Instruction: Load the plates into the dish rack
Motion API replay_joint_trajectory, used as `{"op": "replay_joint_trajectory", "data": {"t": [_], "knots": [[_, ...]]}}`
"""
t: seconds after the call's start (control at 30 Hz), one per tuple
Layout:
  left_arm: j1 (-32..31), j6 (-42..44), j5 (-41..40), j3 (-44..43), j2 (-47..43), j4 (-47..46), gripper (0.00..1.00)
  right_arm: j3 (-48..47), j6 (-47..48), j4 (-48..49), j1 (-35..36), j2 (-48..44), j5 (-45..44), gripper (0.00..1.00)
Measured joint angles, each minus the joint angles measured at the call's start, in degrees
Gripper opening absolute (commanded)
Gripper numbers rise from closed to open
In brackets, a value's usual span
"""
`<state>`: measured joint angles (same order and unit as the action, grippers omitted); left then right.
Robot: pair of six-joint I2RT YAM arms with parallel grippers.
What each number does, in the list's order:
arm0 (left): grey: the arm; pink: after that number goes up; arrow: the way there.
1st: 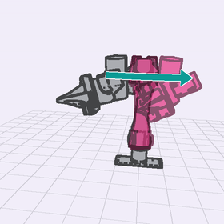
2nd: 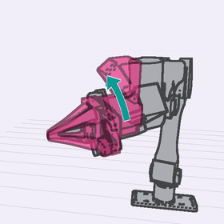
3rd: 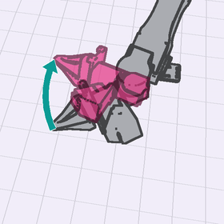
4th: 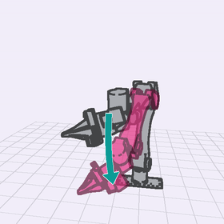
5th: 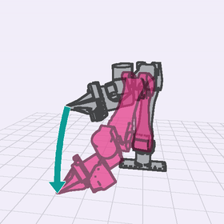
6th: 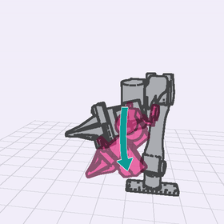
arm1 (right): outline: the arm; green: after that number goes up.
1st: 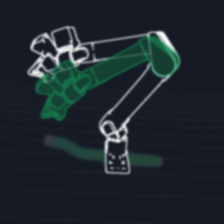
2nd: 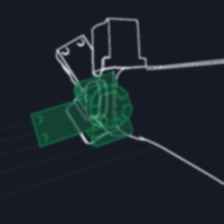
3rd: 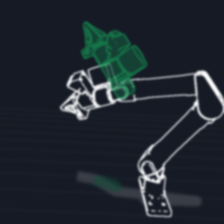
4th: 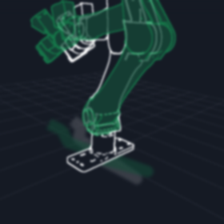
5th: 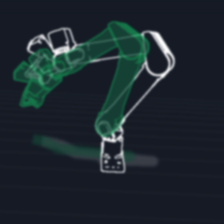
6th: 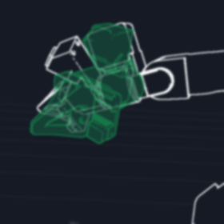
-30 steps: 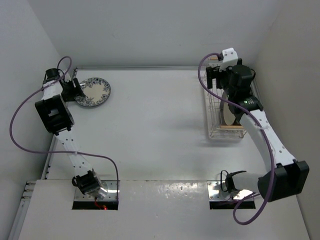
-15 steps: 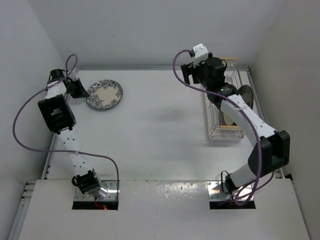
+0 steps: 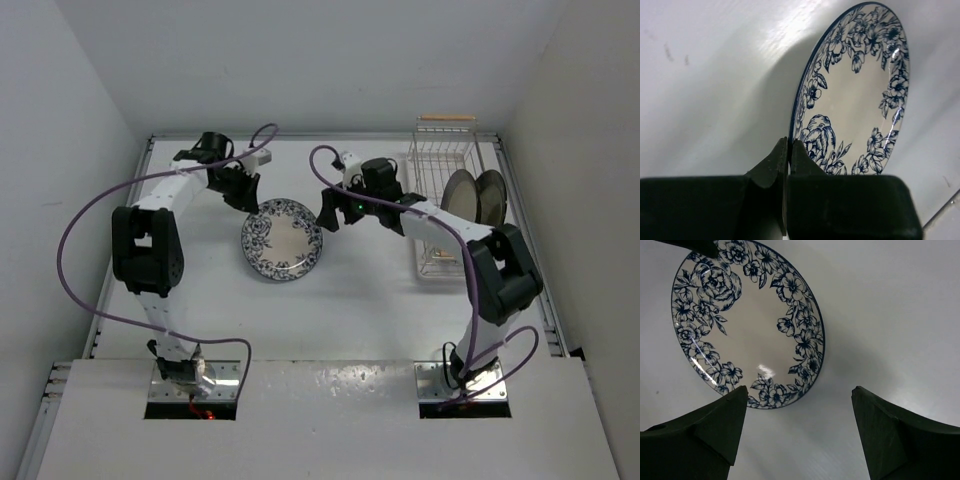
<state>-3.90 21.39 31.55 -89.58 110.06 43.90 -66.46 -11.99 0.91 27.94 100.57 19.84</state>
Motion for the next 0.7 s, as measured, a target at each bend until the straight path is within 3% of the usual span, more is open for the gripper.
{"op": "replay_joint_trajectory", "data": {"t": [0.23, 0.33, 0.47, 0.5, 0.57, 0.6, 0.7], "knots": [[-4.87, 3.93, 2.71, 5.27, -7.34, 2.73, 0.00, 9.03, -8.11, 9.70, -0.04, 3.69, 7.76, 0.82], [-6.97, 5.60, 3.41, 6.36, -9.81, 4.24, 0.00, 12.31, -11.45, 15.12, 0.04, 6.34, 9.40, 0.78], [-8.52, 6.69, 4.66, 6.54, -12.00, 5.16, 0.00, 13.66, -15.67, 21.07, 0.70, 10.73, 11.82, 0.44], [-8.52, 6.64, 4.66, 6.54, -12.22, 5.05, 0.00, 13.66, -17.09, 23.04, 0.98, 11.72, 13.18, 0.26], [-8.31, 6.56, 4.46, 6.54, -12.26, 4.85, 0.00, 13.92, -19.15, 26.21, 1.57, 12.44, 14.99, 0.05], [-8.00, 6.88, 3.50, 6.54, -12.26, 4.85, 0.00, 14.45, -19.80, 27.39, 1.88, 12.35, 15.78, 0.00], [-7.26, 6.08, 2.05, 6.45, -12.31, 4.00, 0.01, 16.92, -20.98, 30.97, 2.58, 10.88, 16.85, 0.00]]}}
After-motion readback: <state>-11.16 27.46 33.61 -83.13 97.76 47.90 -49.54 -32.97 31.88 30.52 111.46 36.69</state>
